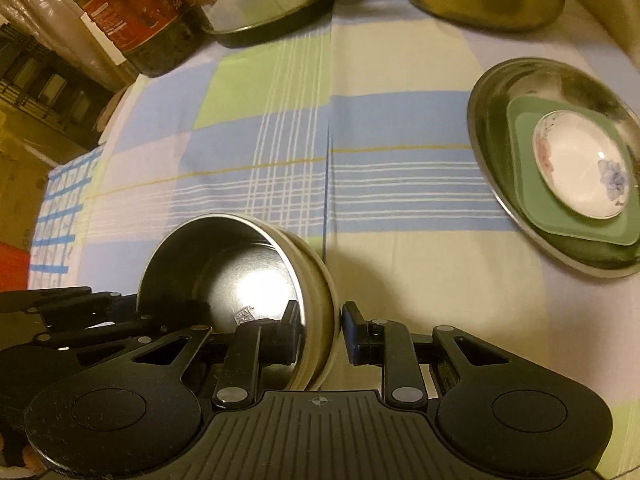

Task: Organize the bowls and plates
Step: 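Lift the bowl stack with both grippers toward the large steel plate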

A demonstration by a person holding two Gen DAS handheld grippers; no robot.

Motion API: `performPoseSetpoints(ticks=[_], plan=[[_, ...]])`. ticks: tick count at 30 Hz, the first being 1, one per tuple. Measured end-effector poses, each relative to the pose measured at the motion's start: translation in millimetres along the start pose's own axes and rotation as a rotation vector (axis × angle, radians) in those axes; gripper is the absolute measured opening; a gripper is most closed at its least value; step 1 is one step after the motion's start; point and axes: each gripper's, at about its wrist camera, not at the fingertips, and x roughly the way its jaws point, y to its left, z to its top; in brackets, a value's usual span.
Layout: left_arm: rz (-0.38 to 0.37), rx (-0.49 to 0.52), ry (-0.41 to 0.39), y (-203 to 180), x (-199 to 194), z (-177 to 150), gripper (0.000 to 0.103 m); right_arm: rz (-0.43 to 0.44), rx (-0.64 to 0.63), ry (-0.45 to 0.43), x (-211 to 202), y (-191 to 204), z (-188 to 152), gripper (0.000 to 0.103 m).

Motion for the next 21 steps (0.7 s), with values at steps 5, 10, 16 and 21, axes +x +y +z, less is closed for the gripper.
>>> performPoseSetpoints(ticks=[5,10,16,21], plan=[[0.006,0.004,-0.009,-1.4,3.0,-2.0,0.021,-0.018,0.058,-0.022,1.0,-0.8,-9.5,0.024],[-0.006,-0.006,-0.011,1.4,3.4,-2.0,0.020,-0.006,0.121,-0.018,2.3,-6.3,-9.4,0.023],[-0.011,-0.001,-0.019,1.2,2.8,-2.8,0.020,0.000,0.137,-0.012,3.0,-9.7,-7.5,0.020],[-0.026,-0.016,-0.007,4.9,4.3,0.3,0.020,0.009,0.160,-0.009,3.9,-12.8,-5.4,0.020]])
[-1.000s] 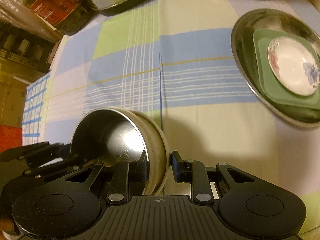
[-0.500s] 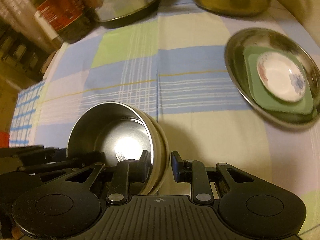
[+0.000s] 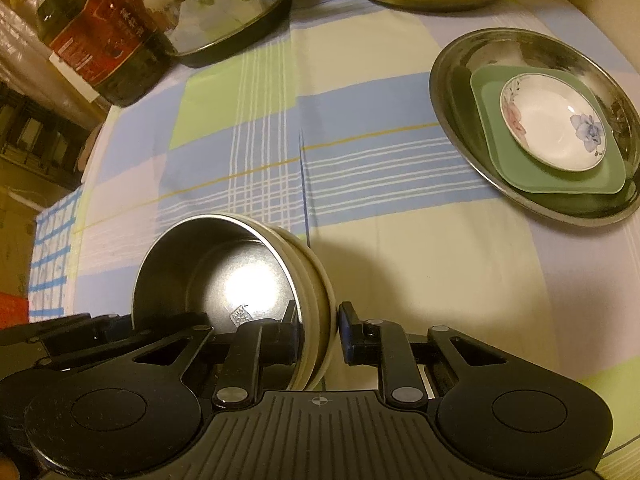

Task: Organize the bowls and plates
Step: 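Lift the bowl stack with both grippers toward the large steel plate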

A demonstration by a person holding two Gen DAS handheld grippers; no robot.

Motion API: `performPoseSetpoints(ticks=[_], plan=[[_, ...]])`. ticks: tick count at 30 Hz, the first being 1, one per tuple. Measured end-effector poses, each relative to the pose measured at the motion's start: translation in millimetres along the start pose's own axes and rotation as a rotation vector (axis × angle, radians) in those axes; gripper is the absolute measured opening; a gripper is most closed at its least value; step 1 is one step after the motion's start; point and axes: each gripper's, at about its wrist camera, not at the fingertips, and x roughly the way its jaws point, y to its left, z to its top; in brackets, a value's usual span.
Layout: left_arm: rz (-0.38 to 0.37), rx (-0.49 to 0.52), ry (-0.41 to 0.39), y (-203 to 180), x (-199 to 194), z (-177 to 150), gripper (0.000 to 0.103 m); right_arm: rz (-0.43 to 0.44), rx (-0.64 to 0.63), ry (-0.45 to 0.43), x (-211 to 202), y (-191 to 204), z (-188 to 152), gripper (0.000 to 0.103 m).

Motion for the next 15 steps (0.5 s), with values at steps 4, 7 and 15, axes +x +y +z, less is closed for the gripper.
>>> performPoseSetpoints(ticks=[4,7,15], plan=[[0.001,0.002,0.001,-0.8,-0.1,0.3,0.020,0.005,-0.003,-0.003,-0.9,-1.3,-1.0,0.020],[-0.003,-0.003,-0.002,0.2,-0.2,-0.4,0.020,0.008,-0.016,-0.018,-2.3,-1.7,-3.8,0.020],[0.006,0.008,-0.004,-2.7,-0.7,-0.9,0.020,0.002,-0.027,-0.021,-4.1,0.2,-4.8,0.020]])
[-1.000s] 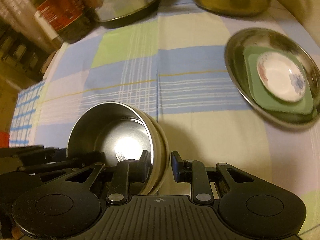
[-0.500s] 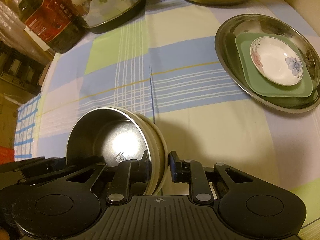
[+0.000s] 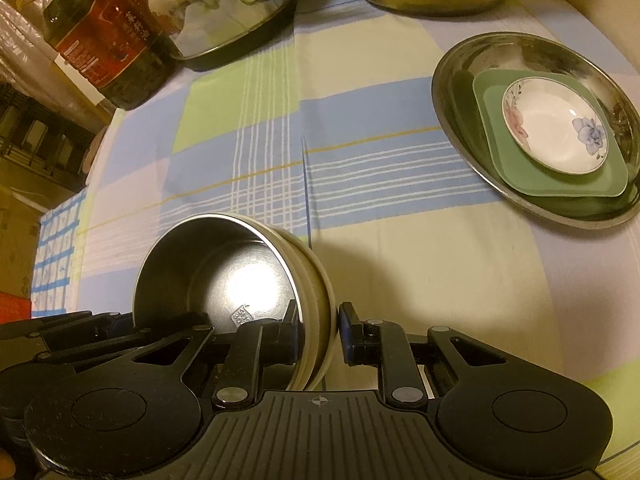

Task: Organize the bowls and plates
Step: 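Lift the bowl stack with both grippers toward the large steel plate, then lower the bowl stack with both grippers onto the green plate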

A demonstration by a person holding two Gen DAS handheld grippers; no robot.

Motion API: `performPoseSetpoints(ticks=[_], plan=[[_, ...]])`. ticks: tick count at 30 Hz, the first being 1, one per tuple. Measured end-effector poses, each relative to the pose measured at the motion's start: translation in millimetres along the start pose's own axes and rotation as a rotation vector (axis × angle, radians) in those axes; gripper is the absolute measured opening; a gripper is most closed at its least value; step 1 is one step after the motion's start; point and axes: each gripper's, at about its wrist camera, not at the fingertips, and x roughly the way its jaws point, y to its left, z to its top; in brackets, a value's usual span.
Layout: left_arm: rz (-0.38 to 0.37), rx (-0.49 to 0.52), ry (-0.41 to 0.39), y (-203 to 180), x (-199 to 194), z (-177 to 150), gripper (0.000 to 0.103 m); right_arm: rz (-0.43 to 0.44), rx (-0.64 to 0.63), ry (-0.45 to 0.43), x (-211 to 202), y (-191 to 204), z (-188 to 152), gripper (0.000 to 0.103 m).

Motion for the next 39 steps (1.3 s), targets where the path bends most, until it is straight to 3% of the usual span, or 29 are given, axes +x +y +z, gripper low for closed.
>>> performPoseSetpoints(ticks=[21,39], plan=[[0.007,0.037,-0.036,-1.6,-13.0,8.2,0.019,0.008,0.024,-0.018,-10.9,4.2,2.8,0.019],[-0.029,0.102,-0.090,-58.0,-28.0,36.5,0.019,-0.017,0.063,-0.088,-60.4,-33.4,22.0,0.018]])
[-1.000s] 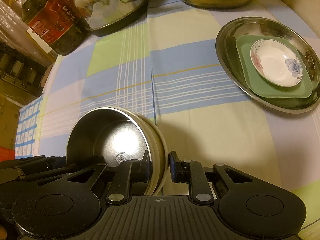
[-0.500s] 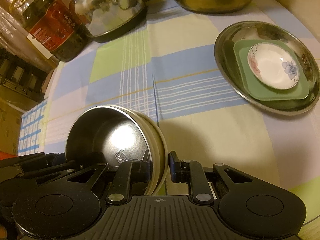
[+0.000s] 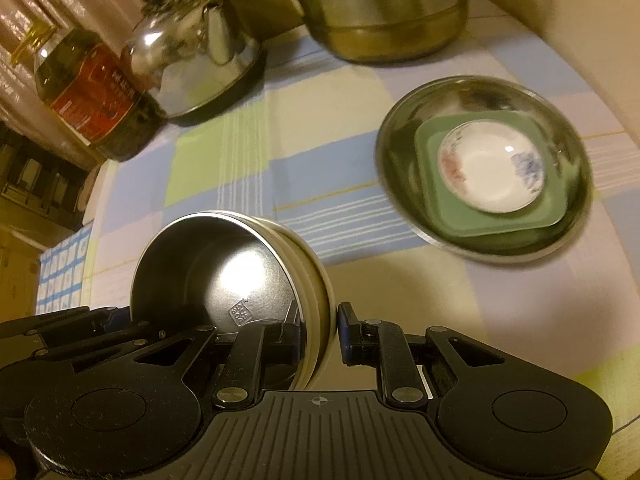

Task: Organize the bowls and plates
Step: 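Lower the bowl stack with both grippers onto the green plate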

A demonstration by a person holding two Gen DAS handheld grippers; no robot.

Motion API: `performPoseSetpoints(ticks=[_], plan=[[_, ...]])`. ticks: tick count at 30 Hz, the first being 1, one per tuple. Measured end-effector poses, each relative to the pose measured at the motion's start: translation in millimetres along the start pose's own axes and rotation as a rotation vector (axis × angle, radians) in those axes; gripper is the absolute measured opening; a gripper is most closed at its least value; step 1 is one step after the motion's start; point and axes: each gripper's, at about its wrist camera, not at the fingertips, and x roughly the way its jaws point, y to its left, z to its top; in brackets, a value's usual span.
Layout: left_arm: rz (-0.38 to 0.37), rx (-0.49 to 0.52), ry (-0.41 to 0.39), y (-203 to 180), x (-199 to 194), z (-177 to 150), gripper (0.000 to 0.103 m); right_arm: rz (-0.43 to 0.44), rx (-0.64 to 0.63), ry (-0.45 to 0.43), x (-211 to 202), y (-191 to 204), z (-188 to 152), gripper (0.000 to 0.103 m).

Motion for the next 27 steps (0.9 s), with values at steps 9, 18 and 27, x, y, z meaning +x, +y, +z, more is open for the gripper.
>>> performPoseSetpoints(ticks=[9,18,27], plan=[[-0.044,0.056,-0.024,-44.4,5.5,23.4,0.019,-0.038,0.038,-0.044,-29.6,-37.3,14.6,0.018],[-0.078,0.099,-0.041,-83.7,17.4,50.5,0.019,-0.071,0.084,-0.086,-48.5,-71.4,34.0,0.018],[-0.106,0.111,-0.033,-109.8,38.8,80.5,0.019,-0.109,0.111,-0.101,-50.6,-100.3,62.4,0.018]])
